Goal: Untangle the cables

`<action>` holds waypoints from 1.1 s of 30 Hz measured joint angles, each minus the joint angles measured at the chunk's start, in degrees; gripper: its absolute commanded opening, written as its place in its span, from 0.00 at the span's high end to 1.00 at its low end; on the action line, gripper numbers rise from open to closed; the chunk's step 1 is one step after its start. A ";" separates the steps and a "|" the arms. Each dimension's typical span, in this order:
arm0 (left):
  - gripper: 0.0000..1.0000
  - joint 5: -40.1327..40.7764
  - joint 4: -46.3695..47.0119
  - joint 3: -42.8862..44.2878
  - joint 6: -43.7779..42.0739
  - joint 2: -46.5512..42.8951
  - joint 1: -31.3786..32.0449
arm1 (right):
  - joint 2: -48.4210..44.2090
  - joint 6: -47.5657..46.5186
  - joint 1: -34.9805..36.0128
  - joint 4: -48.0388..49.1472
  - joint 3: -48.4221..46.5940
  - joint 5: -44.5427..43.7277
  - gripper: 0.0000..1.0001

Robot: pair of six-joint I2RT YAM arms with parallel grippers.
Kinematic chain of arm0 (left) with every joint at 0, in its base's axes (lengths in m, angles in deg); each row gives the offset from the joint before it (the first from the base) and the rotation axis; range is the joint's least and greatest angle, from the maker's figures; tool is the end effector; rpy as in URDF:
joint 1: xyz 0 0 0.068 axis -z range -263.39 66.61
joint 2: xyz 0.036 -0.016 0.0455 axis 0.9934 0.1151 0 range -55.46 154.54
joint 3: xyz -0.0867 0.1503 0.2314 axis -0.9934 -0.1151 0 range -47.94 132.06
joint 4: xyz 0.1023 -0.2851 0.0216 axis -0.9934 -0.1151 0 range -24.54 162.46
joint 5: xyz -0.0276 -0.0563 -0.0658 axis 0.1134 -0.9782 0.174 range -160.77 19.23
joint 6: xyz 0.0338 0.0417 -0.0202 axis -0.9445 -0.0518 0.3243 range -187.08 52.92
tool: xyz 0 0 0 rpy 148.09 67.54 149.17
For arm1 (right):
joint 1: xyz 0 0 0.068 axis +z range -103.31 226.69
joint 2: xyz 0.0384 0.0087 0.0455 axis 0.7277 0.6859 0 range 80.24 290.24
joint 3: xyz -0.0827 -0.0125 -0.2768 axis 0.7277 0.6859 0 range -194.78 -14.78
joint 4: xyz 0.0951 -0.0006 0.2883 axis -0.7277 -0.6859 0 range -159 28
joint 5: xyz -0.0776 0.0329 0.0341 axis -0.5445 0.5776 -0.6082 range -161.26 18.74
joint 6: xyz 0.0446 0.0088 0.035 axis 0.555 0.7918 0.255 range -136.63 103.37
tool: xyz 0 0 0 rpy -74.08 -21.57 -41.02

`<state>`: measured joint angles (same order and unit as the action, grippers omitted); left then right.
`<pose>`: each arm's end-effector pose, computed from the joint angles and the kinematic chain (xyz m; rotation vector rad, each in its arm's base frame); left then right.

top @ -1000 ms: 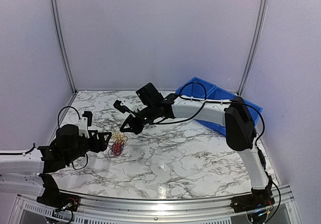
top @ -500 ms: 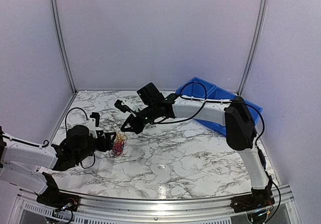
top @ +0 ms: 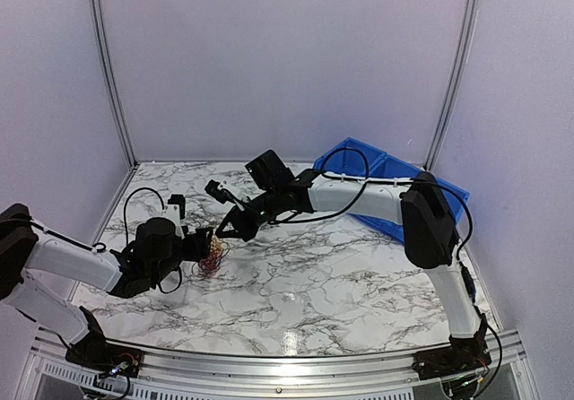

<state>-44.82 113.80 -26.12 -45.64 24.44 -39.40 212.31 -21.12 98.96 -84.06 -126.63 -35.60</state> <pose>0.2143 -0.1821 0.1442 0.0502 1.8489 -0.3790 0.3361 0.4731 0.2062 -1.4317 1.9367 1.1281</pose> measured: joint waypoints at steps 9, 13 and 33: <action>0.33 7.78 5.18 3.04 3.19 11.76 -0.07 | -2.71 -0.48 -0.09 0.63 1.55 7.45 1.00; 0.36 10.14 5.92 3.89 3.26 13.09 -0.94 | -6.75 -0.39 -0.55 0.44 0.48 12.50 1.00; 0.41 14.05 8.20 4.57 3.69 21.51 -5.11 | -21.92 -10.69 -3.82 -10.21 -18.18 18.14 1.00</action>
<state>-30.76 122.00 -21.55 -41.95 45.94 -44.52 190.39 -31.81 95.14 -94.27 -144.82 -17.46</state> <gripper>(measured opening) 0.571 0.022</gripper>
